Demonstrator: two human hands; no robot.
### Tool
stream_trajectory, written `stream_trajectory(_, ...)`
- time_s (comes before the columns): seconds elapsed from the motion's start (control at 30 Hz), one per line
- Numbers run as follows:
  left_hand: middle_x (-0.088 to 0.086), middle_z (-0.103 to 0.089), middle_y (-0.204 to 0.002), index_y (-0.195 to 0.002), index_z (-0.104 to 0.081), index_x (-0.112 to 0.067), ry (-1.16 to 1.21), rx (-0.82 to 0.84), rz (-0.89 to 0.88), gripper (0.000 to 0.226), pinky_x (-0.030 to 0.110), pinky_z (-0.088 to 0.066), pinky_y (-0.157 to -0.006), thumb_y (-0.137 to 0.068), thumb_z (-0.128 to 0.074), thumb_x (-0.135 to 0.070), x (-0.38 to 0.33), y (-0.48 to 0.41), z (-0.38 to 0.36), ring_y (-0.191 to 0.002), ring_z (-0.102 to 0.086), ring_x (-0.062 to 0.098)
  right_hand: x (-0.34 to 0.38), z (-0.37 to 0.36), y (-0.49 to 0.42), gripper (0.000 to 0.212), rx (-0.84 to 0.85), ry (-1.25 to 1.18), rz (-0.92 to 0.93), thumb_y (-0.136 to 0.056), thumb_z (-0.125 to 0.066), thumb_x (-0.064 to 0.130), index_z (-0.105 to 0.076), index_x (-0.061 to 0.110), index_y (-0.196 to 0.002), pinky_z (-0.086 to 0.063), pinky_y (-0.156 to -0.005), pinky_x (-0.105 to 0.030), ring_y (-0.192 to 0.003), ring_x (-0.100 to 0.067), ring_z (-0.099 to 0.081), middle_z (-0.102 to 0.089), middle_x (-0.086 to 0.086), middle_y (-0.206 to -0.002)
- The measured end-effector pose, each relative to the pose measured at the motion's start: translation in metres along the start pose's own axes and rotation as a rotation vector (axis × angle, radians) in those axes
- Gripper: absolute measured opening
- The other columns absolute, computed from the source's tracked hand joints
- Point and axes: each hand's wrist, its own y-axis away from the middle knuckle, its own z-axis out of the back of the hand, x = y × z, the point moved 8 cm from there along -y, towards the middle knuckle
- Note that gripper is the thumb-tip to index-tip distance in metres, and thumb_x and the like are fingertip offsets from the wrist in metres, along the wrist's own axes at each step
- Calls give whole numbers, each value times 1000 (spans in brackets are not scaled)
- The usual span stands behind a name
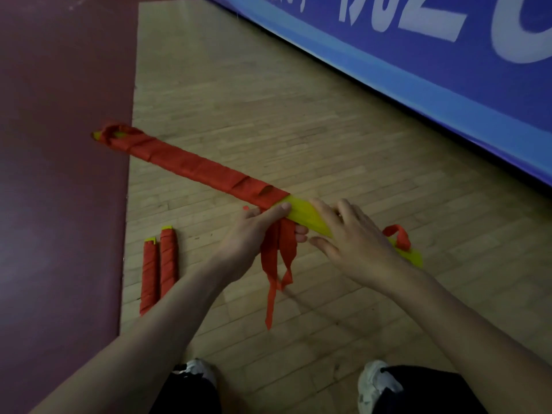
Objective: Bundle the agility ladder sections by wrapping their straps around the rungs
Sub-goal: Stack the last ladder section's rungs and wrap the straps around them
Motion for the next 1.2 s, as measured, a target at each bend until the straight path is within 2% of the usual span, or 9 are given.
stream_trajectory(0.1,18,-72,-87,-92,-70,-1,-68,88,-12,29,31,-59,-72,-93,-54,-25,-5,1,-1,-75,-71,21,-10,12,0,63,66,-395,-39,-80,-66,54,-41,36,-135,-47,-84,-27,-105,-7,-57,-59,11,-115)
stream_trajectory(0.2,18,-72,-89,-94,-70,0,-143,188,-38,32,31,-59,-73,-91,-53,-27,-11,4,-7,-79,-71,22,-20,14,5,45,274,-670,-81,-71,-72,54,-61,39,-111,-45,-71,-16,-84,6,-62,-68,18,-92)
stream_trajectory(0.3,17,-73,-90,-95,-69,3,-197,252,-72,35,29,-58,-73,-88,-53,-28,-18,7,-12,-81,-72,22,-22,10,8,38,402,-812,-110,-67,-70,55,-68,35,-100,-49,-77,-22,-88,3,-65,-71,19,-92)
stream_trajectory(0.4,16,-74,-89,-93,-70,2,-233,286,-102,35,28,-58,-73,-88,-52,-29,-24,9,-12,-82,-72,22,-14,3,11,38,492,-928,-100,-77,-66,42,-67,21,-109,-51,-88,-26,-102,-10,-67,-73,3,-105)
stream_trajectory(0.53,15,-73,-87,-90,-70,0,-218,294,-105,34,29,-58,-71,-88,-52,-29,-24,8,-10,-80,-72,21,0,0,21,31,665,-1168,-143,-84,-57,27,-58,0,-101,-56,-65,-32,-69,-25,-68,-69,-16,-78)
stream_trajectory(0.63,15,-73,-87,-91,-70,0,-193,278,-92,34,29,-59,-72,-87,-53,-29,-20,6,-9,-80,-72,21,-3,0,21,27,632,-1166,-178,-83,-58,28,-56,3,-95,-48,-47,-26,-47,-17,-54,-58,-8,-63)
stream_trajectory(0.9,10,-73,-84,-96,-64,2,-115,204,-31,15,30,-59,-77,-93,-50,-4,-8,1,-4,-77,-71,17,-14,-3,13,28,471,-1121,-197,-90,-56,29,-60,4,-102,-43,-49,-25,-51,-14,-49,-54,-6,-67)
stream_trajectory(1.03,12,-72,-79,-96,-62,5,-71,163,33,14,28,-60,-72,-94,-51,-5,-1,0,-4,-71,-71,17,-21,-1,6,20,341,-1066,-217,-95,-55,22,-63,8,-106,-43,-50,-24,-52,-13,-49,-55,-2,-66)
stream_trajectory(1.2,14,-71,-82,-100,-61,8,-73,137,50,18,26,-59,-66,-95,-51,-6,2,3,-9,-70,-71,16,-25,-5,-1,26,246,-865,-212,-96,-53,27,-58,3,-105,-40,-55,-30,-55,-10,-46,-51,3,-66)
